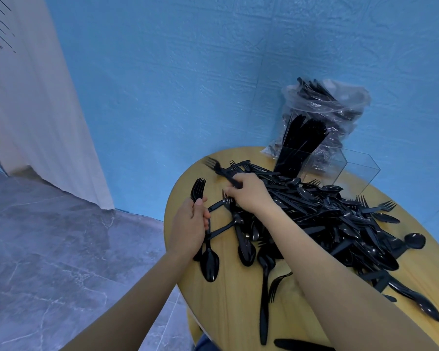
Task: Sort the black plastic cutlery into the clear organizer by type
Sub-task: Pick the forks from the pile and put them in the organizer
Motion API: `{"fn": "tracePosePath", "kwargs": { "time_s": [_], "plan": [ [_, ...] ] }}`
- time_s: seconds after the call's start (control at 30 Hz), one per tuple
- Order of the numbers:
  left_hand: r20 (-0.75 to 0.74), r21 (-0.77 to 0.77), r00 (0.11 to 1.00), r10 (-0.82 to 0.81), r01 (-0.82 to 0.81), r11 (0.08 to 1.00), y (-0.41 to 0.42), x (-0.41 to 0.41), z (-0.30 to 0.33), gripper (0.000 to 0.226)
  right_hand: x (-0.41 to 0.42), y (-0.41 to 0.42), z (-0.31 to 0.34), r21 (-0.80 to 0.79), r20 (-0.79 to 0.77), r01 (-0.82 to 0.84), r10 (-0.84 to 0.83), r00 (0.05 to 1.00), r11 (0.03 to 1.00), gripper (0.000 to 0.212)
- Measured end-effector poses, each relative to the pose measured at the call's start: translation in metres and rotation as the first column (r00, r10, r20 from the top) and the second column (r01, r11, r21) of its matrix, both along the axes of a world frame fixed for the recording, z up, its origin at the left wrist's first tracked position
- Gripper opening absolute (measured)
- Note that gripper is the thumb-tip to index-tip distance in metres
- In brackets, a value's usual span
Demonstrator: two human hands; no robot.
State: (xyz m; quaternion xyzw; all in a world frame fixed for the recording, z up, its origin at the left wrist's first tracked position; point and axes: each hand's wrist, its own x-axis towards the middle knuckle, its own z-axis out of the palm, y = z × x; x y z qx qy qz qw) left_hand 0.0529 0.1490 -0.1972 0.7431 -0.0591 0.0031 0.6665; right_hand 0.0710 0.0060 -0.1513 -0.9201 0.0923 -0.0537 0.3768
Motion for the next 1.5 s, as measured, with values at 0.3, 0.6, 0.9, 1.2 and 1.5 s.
{"fn": "tracePosePath", "kwargs": {
  "time_s": [0.3,0.6,0.9,1.2,1.5],
  "plan": [
    [-0.101,-0.074,0.989,-0.109,0.102,0.992,-0.021,0.000,0.005,0.026,-0.016,-0.023,0.028,0.402,0.451,0.025,-0.221,0.865,0.915,0.019],
    [-0.031,-0.092,0.963,-0.269,0.266,0.960,-0.057,-0.009,0.044,0.028,-0.042,-0.030,0.037,0.445,0.475,-0.050,-0.188,0.860,0.894,0.021],
    [-0.127,-0.400,0.900,-0.416,0.337,0.852,-0.065,-0.031,0.056,0.025,-0.071,-0.028,0.031,0.460,0.446,0.019,-0.250,0.860,0.888,0.022],
    [-0.118,-0.400,0.928,-0.353,0.281,0.872,-0.067,-0.038,0.052,0.026,-0.111,-0.016,0.021,0.555,0.165,0.058,-0.179,0.970,0.830,0.022],
    [-0.124,-0.456,0.915,-0.385,0.292,0.841,-0.073,-0.053,0.054,0.025,-0.127,-0.022,0.017,0.353,0.256,0.069,-0.168,0.952,0.933,0.009]
  ]
}}
